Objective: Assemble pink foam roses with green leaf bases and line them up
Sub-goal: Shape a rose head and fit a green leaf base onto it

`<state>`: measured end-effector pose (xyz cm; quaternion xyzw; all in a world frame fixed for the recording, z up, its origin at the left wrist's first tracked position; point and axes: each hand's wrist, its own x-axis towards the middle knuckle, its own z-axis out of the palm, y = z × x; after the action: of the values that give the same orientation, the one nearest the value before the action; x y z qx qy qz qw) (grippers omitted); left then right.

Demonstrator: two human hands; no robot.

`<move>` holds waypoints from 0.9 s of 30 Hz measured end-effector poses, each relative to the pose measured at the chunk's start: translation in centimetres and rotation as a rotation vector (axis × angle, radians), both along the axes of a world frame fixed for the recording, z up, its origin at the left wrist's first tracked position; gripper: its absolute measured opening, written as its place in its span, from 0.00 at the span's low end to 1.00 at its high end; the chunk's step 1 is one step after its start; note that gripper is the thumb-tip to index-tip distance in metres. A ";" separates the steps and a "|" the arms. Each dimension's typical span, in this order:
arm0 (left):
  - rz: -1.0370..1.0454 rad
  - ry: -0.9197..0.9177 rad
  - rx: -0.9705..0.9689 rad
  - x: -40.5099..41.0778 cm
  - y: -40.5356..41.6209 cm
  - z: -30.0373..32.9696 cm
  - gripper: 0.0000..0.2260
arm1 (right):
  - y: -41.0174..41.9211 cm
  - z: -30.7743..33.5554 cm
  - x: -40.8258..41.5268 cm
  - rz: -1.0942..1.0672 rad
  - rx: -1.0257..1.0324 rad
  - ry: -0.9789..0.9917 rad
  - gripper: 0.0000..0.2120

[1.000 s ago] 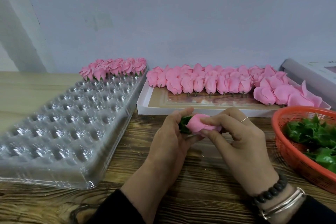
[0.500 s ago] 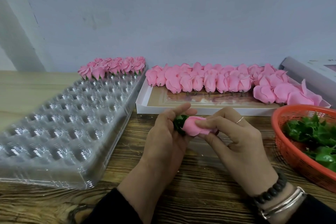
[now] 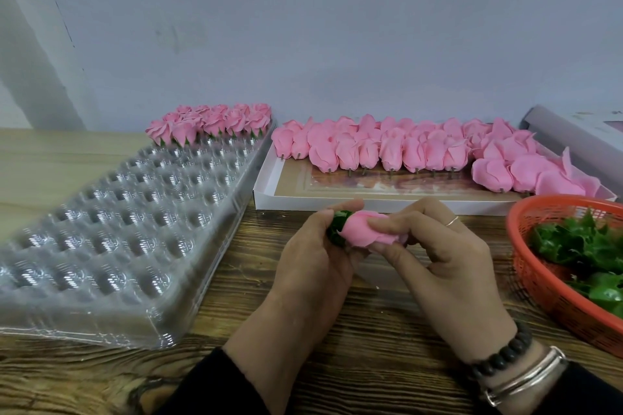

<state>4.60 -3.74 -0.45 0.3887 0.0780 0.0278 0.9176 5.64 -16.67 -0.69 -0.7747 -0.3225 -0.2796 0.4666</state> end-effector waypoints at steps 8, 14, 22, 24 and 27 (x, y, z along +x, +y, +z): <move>0.010 -0.041 0.030 0.0 -0.2 -0.2 0.15 | 0.0 -0.3 0.1 -0.072 0.009 -0.021 0.13; -0.045 -0.094 0.040 0.1 -0.1 -0.2 0.15 | 0.1 -0.1 0.0 -0.074 -0.009 -0.050 0.09; -0.202 -0.149 0.011 -0.4 -0.5 0.2 0.19 | 0.3 0.0 -0.2 -0.017 -0.034 -0.057 0.10; -0.244 -0.162 0.017 -0.6 -0.5 0.1 0.19 | 0.2 -0.1 0.0 -0.026 -0.006 -0.012 0.11; -0.302 -0.146 0.062 -0.5 -0.3 0.2 0.17 | 0.0 -0.2 0.3 -0.004 0.064 0.083 0.15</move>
<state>4.08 -4.05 -0.23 0.4210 -0.0491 -0.0799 0.9022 5.95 -16.67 -0.86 -0.7709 -0.2922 -0.2582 0.5037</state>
